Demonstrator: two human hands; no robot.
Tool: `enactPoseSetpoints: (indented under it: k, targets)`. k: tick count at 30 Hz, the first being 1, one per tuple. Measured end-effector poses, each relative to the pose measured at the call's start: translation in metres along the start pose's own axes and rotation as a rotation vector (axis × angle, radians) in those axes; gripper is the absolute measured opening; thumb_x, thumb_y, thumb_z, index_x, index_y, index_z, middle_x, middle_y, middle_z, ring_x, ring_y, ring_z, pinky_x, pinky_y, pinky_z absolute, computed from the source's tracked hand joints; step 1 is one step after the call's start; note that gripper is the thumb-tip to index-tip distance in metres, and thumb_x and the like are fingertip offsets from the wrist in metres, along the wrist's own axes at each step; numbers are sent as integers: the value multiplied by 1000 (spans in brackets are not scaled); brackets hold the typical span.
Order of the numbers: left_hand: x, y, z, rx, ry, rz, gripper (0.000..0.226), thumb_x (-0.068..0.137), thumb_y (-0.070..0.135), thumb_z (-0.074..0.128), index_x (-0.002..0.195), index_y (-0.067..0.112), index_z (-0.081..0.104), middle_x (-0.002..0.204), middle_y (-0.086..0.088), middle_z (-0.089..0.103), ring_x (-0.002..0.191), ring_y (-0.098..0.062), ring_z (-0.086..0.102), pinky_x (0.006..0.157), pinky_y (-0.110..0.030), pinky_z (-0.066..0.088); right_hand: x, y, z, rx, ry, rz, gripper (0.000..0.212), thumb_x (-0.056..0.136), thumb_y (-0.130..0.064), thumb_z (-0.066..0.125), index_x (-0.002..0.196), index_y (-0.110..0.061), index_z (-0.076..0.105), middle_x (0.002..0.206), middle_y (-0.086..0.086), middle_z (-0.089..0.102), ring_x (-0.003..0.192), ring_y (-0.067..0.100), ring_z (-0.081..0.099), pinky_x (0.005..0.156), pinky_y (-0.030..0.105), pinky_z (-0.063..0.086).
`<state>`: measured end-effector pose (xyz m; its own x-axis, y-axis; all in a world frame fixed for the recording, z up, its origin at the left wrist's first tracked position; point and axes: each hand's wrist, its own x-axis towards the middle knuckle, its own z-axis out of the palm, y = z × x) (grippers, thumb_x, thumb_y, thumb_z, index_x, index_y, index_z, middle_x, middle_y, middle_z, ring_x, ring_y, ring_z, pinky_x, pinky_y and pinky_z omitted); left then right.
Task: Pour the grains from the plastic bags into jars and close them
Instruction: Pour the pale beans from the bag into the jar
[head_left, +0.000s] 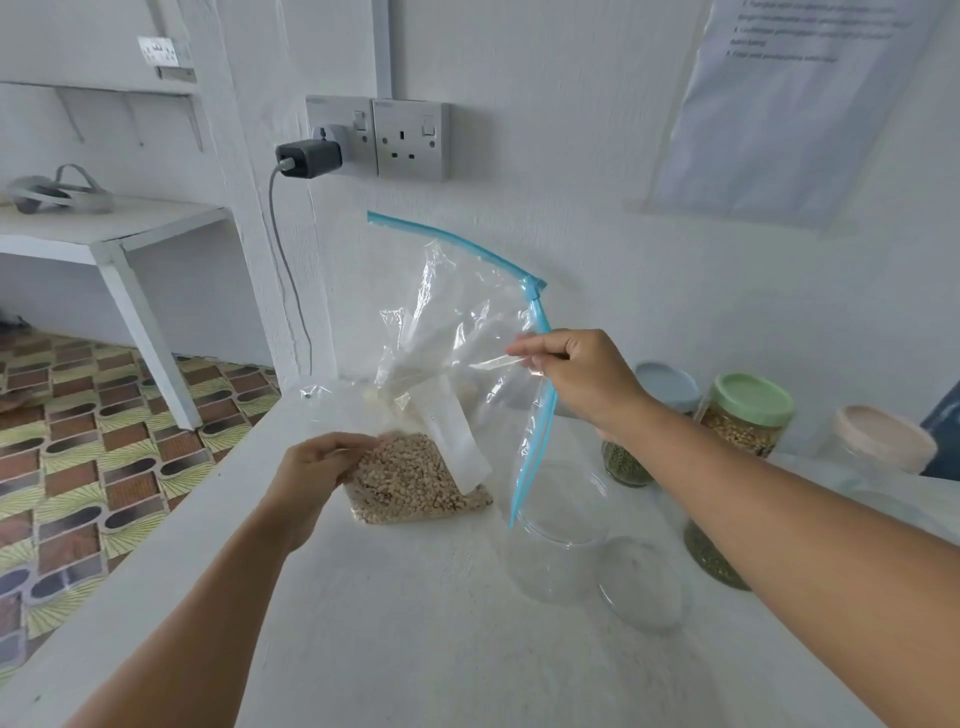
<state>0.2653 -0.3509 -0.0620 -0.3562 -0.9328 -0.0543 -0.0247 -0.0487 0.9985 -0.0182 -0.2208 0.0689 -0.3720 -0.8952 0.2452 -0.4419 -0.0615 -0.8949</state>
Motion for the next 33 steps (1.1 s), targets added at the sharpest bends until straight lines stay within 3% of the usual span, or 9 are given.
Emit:
enactPoseSetpoints:
  k: [4, 9, 12, 16, 19, 24, 29, 33]
  targets:
    - [5, -5, -1, -23, 146, 27, 41, 100, 0, 55, 89, 26, 85, 108, -4, 77, 105, -20, 64, 91, -34, 48, 6, -9, 5, 2, 26, -8, 42, 101, 0, 54, 98, -32, 81, 115, -21, 74, 101, 1, 71, 101, 28, 55]
    - [-2, -9, 1, -131, 37, -58, 33, 101, 0, 50, 105, 12, 82, 111, -5, 78, 100, -17, 67, 82, -27, 48, 5, -5, 14, 19, 1, 16, 38, 102, -1, 54, 103, -26, 82, 109, -9, 77, 101, 2, 72, 99, 24, 56]
    - [3, -7, 1, -120, 81, -66, 31, 102, 0, 54, 112, 13, 80, 107, -5, 77, 94, -17, 65, 81, -28, 49, 9, -12, 18, 21, 14, -2, 38, 101, 2, 52, 106, -22, 81, 105, -6, 77, 99, 3, 72, 94, 20, 56]
    - [6, 2, 1, -118, 179, -9, 35, 101, 3, 55, 103, 25, 83, 114, -1, 74, 101, -18, 61, 94, -35, 47, 15, -25, 19, 68, 39, -42, 42, 100, 5, 51, 101, -24, 81, 102, 1, 77, 99, 10, 72, 91, 20, 57]
    - [3, 13, 0, -160, 231, 44, 37, 101, 7, 56, 100, 32, 84, 114, -1, 71, 89, -16, 54, 91, -37, 40, 17, -32, 15, 95, 48, -75, 42, 101, 5, 50, 101, -24, 81, 100, 0, 77, 99, 12, 73, 91, 21, 58]
    - [-1, 12, 2, 30, 166, 144, 35, 103, 7, 58, 104, 33, 81, 110, 3, 73, 99, -15, 61, 84, -27, 47, 8, -26, 16, 79, -3, -73, 44, 101, 5, 50, 101, -25, 81, 109, -2, 77, 102, 6, 72, 93, 20, 57]
    - [1, 10, -7, -44, 242, 190, 38, 104, 4, 57, 102, 33, 81, 114, 8, 74, 109, -12, 63, 91, -25, 47, 6, -28, 15, 113, 40, -85, 40, 102, 4, 50, 103, -21, 81, 105, 2, 76, 100, 11, 71, 87, 16, 56]
    - [-5, -4, -13, -78, 114, 57, 33, 104, 13, 56, 109, 32, 82, 127, 7, 71, 128, -15, 57, 113, -43, 40, 4, -27, 18, 125, -23, -85, 41, 101, 6, 50, 104, -21, 81, 113, -2, 76, 106, 8, 71, 90, 16, 55]
